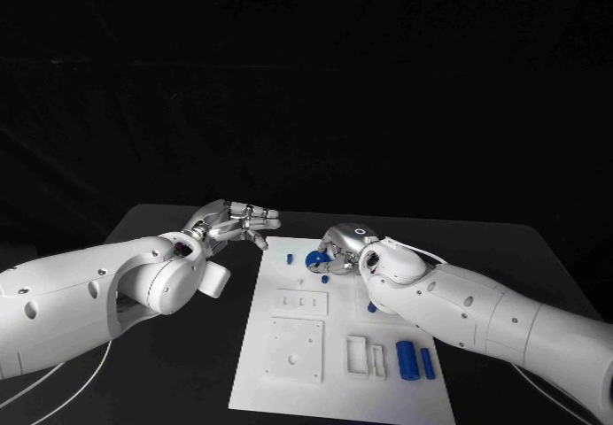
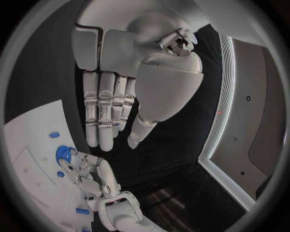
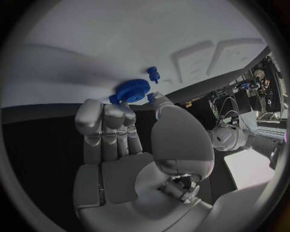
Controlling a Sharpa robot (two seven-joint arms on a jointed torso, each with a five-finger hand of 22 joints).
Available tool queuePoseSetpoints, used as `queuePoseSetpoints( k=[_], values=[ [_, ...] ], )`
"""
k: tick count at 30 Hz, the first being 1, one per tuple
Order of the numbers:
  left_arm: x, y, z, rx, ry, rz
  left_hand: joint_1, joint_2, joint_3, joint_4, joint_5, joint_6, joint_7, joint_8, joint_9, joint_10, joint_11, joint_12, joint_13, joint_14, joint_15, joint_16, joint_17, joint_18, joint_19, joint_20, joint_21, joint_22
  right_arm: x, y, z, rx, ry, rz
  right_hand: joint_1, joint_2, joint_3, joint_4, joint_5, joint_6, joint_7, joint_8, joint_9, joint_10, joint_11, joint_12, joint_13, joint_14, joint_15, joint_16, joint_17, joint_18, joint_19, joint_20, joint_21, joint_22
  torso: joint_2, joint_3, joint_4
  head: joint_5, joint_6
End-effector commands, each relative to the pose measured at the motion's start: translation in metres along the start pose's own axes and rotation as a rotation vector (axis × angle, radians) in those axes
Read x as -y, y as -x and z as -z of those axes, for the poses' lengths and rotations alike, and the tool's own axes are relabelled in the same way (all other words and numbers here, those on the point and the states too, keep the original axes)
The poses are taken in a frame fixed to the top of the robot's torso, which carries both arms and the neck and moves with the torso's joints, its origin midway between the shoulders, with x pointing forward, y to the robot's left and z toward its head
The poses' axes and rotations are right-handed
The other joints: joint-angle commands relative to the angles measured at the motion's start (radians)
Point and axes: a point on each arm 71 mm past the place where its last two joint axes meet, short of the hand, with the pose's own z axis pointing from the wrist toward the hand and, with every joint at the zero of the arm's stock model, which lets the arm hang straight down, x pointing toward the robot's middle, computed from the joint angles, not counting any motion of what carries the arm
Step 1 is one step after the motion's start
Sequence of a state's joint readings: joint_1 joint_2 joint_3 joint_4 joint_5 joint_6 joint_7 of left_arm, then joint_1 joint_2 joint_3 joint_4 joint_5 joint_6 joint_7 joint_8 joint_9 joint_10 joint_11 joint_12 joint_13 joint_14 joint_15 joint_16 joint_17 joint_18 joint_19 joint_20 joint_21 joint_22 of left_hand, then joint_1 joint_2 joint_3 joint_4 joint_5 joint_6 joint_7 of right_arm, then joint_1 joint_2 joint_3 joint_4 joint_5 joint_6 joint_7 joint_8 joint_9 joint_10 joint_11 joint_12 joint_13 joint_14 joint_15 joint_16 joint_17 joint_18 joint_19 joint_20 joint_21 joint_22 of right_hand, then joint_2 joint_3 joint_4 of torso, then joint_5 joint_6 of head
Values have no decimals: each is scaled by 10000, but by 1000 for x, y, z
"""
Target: Assemble the parts on the task board
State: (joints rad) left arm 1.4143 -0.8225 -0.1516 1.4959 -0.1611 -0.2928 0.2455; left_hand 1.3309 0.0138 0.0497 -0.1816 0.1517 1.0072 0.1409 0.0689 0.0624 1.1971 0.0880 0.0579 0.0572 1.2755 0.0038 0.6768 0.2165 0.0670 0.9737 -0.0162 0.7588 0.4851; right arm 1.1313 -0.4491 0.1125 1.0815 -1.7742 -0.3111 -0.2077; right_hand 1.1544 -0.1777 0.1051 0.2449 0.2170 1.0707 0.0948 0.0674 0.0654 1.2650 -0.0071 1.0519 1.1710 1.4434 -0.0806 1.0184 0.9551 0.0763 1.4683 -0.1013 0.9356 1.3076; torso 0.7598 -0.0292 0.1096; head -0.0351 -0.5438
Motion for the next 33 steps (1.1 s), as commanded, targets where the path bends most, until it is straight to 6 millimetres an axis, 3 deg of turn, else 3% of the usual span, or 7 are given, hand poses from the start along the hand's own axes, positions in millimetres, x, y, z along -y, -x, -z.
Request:
queuePoseSetpoints(
  k=[1, 13, 16, 20, 25, 29, 33],
  values=[
    [1, 0, 0, -101, -57, 13, 51, -24, -2, 40, -24, -22, -3, -20, 12, -46, 1, 13, 17, -87, 1, 10, -14, 103, -45, 26, 20, -8, 2, 0, 3, -141, -90, -116, 112, -28, 0, 21, 38, 25, -36, -42, -6, -4, 11, 12, -4, 2, 39, 50, 17, 107, 406, 62, 46, 1160, 2, 4, -7, -5, -13],
    [1, 2, 1, -35, -67, -8, 51, -24, -2, 40, -24, -22, -3, -20, 12, -46, 1, 13, 17, -87, 1, 10, -14, 103, -45, 26, 20, -8, 15, 14, 14, 837, -239, -452, 187, -46, 216, -86, 29, 80, -48, -45, -8, 60, -3, 74, 20, 19, 28, 122, 89, 84, 437, 48, 239, 1200, -2, 7, -13, -40, -10],
    [1, 3, 0, 11, -81, -31, 76, -36, 4, 39, -18, -23, -1, -22, 11, -44, 2, 13, 17, -97, 1, 1, -19, 100, -52, 26, 21, -15, 24, 25, 20, 1435, -304, -705, 201, -52, 817, -390, -247, 64, -41, -38, -6, 85, 0, 99, 34, 16, 27, 132, 91, 76, 434, 46, 345, 1214, 0, 23, -36, -29, 22],
    [1, 6, -1, 87, -110, -66, 81, -43, 8, 35, -18, -4, -3, -16, 13, -44, 6, 13, 17, -152, 14, -43, -38, 85, -107, 37, -6, -27, 39, 39, 29, 1906, -447, -1014, 389, -82, 983, -733, -408, 73, -34, -44, -7, 113, -2, 135, 56, 18, 28, 158, 106, 76, 433, 51, 403, 1223, 24, 38, -82, -62, 70],
    [0, 9, -2, 171, -128, -99, 87, -44, 16, 27, -17, 9, -2, -18, 12, -46, 11, 14, 17, -181, 25, -126, -79, 77, -154, 50, -47, -51, 67, 58, 42, 1937, -388, -1667, 877, -50, 1048, -1251, -659, 137, -11, -47, -8, 117, 15, 146, 64, 5, 40, 130, 75, 72, 397, 64, 397, 1221, 55, 93, -183, -59, 150],
    [0, 11, -2, 224, -145, -113, 90, -35, 31, 13, -13, 38, -17, -18, 12, 72, -24, 13, 16, -184, 17, -181, -106, 68, -167, 47, -70, -66, 94, 70, 55, 1974, -104, -2483, 1521, 34, 1039, -1985, -210, 255, 0, -47, -8, 22, 21, 72, 23, -16, 44, 85, 67, 58, 319, 77, 257, 1192, 64, 138, -239, 9, 181],
    [-1, 14, -1, 295, -156, -128, 83, -31, 45, 2, -10, -32, -10, -35, 9, 188, -50, 18, 17, -177, 6, -212, -120, 53, -166, 35, -81, -75, 122, 77, 65, 1949, -209, -3025, 1739, 272, 361, -2596, -16, 181, 26, -45, -7, -5, 41, 56, 2, -6, 64, 161, 249, 15, 303, 73, 371, 1216, 86, 216, -308, 33, 196]
  ],
)
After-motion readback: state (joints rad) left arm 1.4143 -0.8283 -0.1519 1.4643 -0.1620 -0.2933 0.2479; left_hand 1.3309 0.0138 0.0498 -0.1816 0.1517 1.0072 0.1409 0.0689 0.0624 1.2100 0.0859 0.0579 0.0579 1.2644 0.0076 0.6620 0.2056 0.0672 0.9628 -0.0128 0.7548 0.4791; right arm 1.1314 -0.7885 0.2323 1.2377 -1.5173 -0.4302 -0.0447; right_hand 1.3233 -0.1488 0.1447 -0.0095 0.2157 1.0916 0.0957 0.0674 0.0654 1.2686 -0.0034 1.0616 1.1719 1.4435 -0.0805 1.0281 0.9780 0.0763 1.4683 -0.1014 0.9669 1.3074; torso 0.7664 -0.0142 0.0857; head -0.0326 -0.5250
